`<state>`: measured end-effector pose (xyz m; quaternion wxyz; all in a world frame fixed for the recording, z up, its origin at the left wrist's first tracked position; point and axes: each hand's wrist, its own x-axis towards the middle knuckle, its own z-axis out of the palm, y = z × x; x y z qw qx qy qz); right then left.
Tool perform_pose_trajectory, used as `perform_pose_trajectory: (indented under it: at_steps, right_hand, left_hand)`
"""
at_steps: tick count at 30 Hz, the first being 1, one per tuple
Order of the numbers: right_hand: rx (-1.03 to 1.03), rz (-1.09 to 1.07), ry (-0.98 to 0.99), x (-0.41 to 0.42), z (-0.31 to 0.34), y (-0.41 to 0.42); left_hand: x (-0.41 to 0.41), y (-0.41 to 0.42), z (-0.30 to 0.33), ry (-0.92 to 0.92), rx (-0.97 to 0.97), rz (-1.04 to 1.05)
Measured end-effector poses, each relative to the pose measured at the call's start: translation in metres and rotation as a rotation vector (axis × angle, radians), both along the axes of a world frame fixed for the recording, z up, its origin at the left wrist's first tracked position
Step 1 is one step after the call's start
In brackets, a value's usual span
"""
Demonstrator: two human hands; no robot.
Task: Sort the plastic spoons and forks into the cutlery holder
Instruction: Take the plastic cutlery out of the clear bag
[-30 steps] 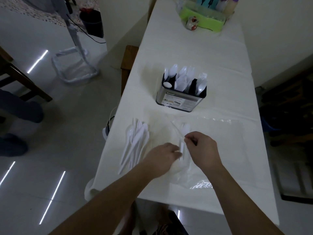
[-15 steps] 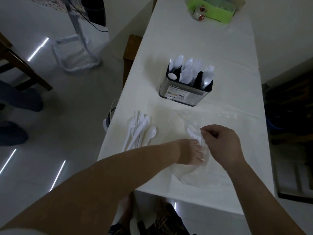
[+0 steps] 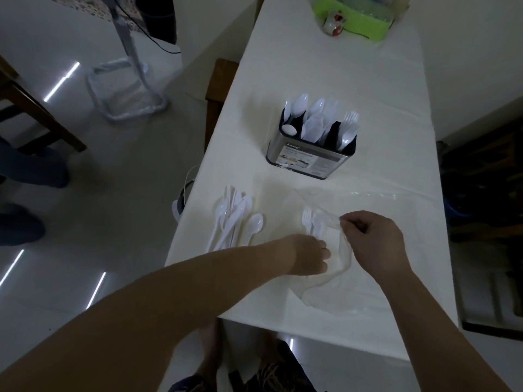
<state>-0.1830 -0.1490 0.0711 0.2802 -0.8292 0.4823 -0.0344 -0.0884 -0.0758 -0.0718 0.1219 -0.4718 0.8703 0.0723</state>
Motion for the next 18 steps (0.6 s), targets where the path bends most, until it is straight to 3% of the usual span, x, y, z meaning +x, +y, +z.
perform_pose_trajectory:
  at_steps: [2, 4, 6, 8, 10, 14, 18]
  right_hand:
    - [0.000, 0.005, 0.000, 0.003, -0.001, 0.002]
    - [-0.003, 0.023, -0.002, 0.004, -0.003, 0.004]
    - [-0.008, 0.035, -0.009, 0.005, -0.003, 0.005]
    - [-0.013, 0.046, -0.010, 0.006, -0.003, 0.006]
    - [-0.012, 0.051, -0.009, 0.008, -0.003, 0.006]
    - [0.004, 0.053, -0.007, 0.010, -0.004, 0.006]
    - [-0.006, 0.074, -0.001, 0.012, -0.005, 0.009]
  left_hand:
    - [0.014, 0.011, 0.000, 0.103, -0.028, 0.103]
    - [0.029, 0.020, -0.009, 0.290, -0.203, 0.117]
    - [0.040, 0.029, -0.018, 0.321, -0.320, 0.038]
    - [0.037, 0.033, -0.016, 0.356, -0.333, 0.111]
    - [0.022, 0.035, 0.003, 0.388, -0.319, 0.353]
    - [-0.007, 0.024, 0.028, 0.427, -0.078, 1.191]
    - [-0.018, 0.008, 0.022, 0.331, 0.002, 1.417]
